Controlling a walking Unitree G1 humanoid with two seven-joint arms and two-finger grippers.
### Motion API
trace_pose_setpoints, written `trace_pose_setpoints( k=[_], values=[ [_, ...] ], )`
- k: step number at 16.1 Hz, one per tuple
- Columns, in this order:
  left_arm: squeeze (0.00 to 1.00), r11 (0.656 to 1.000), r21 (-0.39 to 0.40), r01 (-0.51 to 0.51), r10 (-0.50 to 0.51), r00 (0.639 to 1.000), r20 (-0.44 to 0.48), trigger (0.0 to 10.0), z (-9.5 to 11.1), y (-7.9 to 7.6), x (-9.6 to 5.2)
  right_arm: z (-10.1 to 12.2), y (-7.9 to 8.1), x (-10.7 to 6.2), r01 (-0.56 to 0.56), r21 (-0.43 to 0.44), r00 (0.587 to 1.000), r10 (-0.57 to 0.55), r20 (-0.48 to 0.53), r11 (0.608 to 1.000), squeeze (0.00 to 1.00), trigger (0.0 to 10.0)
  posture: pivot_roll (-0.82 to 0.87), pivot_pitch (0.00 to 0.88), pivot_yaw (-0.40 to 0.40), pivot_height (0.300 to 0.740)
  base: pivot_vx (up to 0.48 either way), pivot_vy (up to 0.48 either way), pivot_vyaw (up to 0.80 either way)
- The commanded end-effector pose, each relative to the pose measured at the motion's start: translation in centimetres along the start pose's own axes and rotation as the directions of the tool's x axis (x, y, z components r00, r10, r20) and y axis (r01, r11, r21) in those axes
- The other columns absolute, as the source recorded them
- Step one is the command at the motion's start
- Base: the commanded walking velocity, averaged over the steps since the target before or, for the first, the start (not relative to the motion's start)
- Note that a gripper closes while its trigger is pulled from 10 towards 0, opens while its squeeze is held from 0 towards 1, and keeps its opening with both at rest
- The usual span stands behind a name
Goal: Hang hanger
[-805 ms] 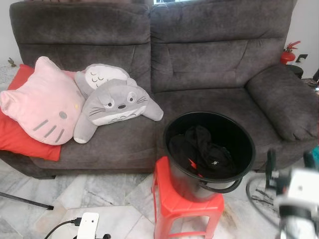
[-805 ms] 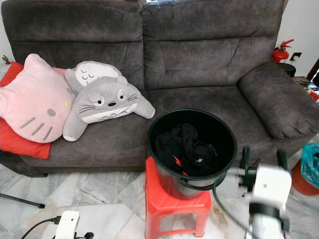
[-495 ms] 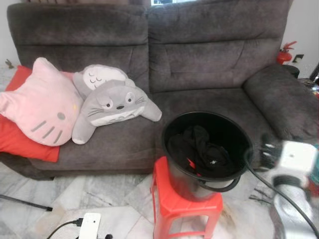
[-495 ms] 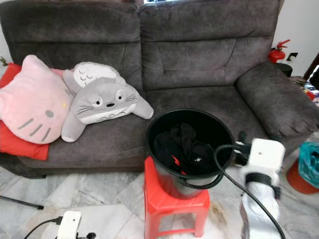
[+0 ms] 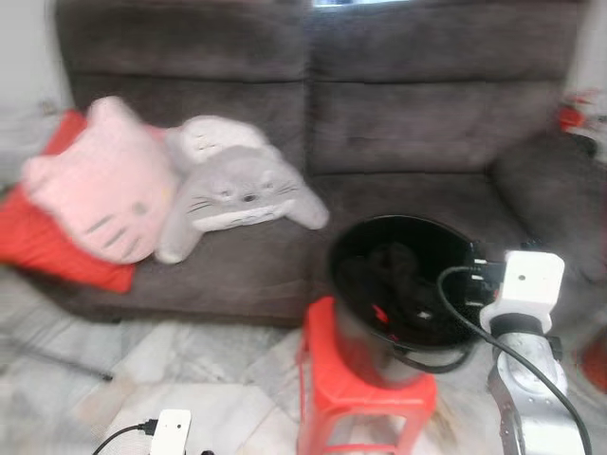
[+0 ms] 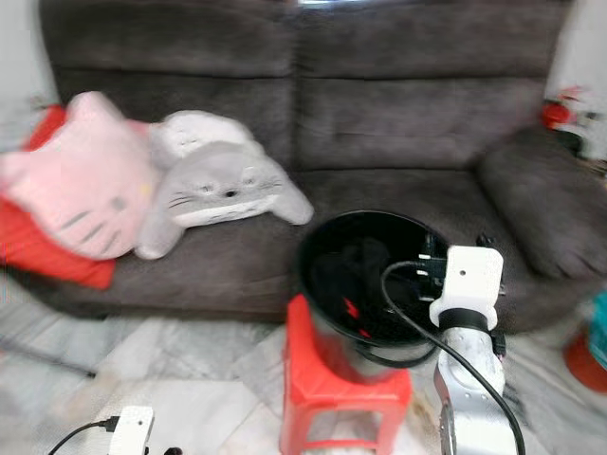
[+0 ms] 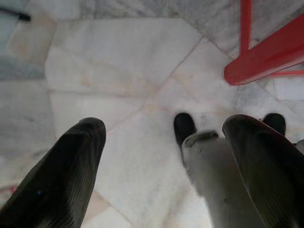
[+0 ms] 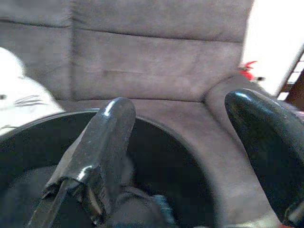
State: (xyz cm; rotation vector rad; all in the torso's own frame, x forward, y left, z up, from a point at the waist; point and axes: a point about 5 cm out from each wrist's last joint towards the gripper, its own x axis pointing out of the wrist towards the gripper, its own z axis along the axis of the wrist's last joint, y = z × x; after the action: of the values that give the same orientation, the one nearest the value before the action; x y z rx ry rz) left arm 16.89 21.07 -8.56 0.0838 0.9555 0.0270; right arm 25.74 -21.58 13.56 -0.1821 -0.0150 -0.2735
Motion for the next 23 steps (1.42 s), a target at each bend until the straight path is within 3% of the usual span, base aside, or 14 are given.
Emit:
trace_pose_setpoints(
  k=[1, 23],
  values=[
    [0.00, 1.000, 0.013, 0.001, -0.001, 1.000, -0.024, 10.0, -0.55, 0.18, -0.11, -0.44, 0.09, -0.13, -0.010, 0.003, 1.000, 0.010, -0.028, 1.000, 0.00, 10.0, -0.18, 0.000, 0.012, 0.740, 0.000, 0.000, 0.00],
    [0.00, 0.999, 0.032, 0.020, -0.020, 1.000, -0.007, 10.0, 0.20, -0.19, 0.08, -0.16, 1.03, -0.40, -0.007, 0.020, 1.000, 0.008, -0.010, 1.000, 0.00, 10.0, -0.18, 0.000, 0.020, 0.740, 0.000, 0.000, 0.00]
  ],
)
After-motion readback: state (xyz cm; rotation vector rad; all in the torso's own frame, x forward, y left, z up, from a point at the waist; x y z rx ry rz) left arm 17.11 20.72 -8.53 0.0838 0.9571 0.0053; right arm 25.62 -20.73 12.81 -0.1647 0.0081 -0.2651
